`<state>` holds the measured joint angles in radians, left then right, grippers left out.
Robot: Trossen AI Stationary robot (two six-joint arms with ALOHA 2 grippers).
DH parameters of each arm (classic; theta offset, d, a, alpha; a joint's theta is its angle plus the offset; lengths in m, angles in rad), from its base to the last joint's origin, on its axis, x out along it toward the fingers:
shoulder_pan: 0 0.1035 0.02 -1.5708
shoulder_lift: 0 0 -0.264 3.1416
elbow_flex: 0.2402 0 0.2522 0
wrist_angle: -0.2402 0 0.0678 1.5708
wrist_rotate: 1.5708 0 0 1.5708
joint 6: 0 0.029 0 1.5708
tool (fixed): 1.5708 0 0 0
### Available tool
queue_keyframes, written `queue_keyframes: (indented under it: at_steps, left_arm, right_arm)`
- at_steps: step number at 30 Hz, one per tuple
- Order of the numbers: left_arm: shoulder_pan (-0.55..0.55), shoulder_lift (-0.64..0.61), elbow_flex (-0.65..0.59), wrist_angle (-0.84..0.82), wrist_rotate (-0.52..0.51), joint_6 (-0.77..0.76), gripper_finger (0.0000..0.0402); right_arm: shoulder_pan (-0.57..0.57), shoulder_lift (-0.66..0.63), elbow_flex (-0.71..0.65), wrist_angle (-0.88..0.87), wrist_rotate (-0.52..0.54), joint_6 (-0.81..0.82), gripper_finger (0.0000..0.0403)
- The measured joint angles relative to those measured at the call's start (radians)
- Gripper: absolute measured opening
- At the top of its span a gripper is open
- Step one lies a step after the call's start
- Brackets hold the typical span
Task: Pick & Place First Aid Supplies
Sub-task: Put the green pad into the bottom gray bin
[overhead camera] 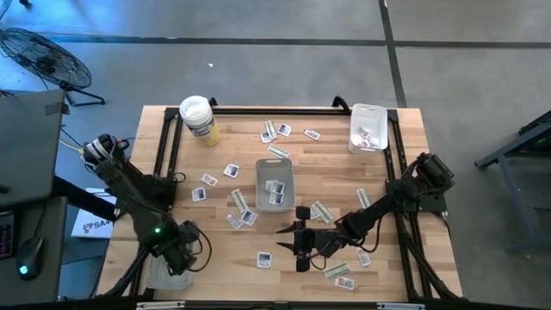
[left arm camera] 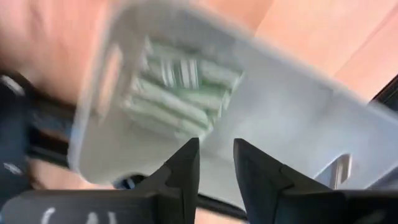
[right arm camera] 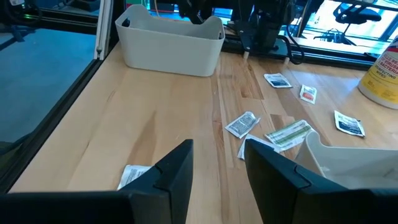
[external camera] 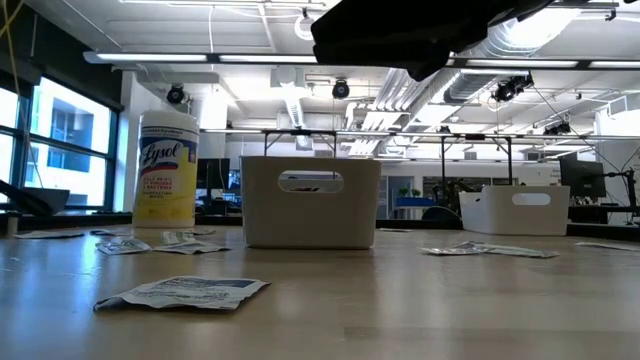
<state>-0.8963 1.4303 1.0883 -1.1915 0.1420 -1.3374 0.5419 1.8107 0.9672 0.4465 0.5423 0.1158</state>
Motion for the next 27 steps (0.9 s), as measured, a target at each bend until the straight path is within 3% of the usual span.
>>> queue_keyframes:
  at_steps: [6,11,18,27]
  left_arm:
    - [0.021,-0.003,0.109,-0.019,-0.451,0.169,0.0097]
    - [0.168,-0.003,0.104,0.001,-0.622,0.200,0.0097]
    - [0.409,-0.002,0.002,0.185,-0.619,0.319,0.0097]
    - [0.650,-0.002,-0.180,0.443,-0.458,0.430,0.0097]
  right_arm:
    - [0.000,0.000,0.000,0.006,0.000,0.000,0.0138]
    - [0.000,0.000,0.000,0.006,0.000,0.000,0.0138]
    - [0.000,0.000,0.000,0.006,-0.032,0.000,0.0138]
    - [0.000,0.000,0.000,0.005,-0.045,0.000,0.0138]
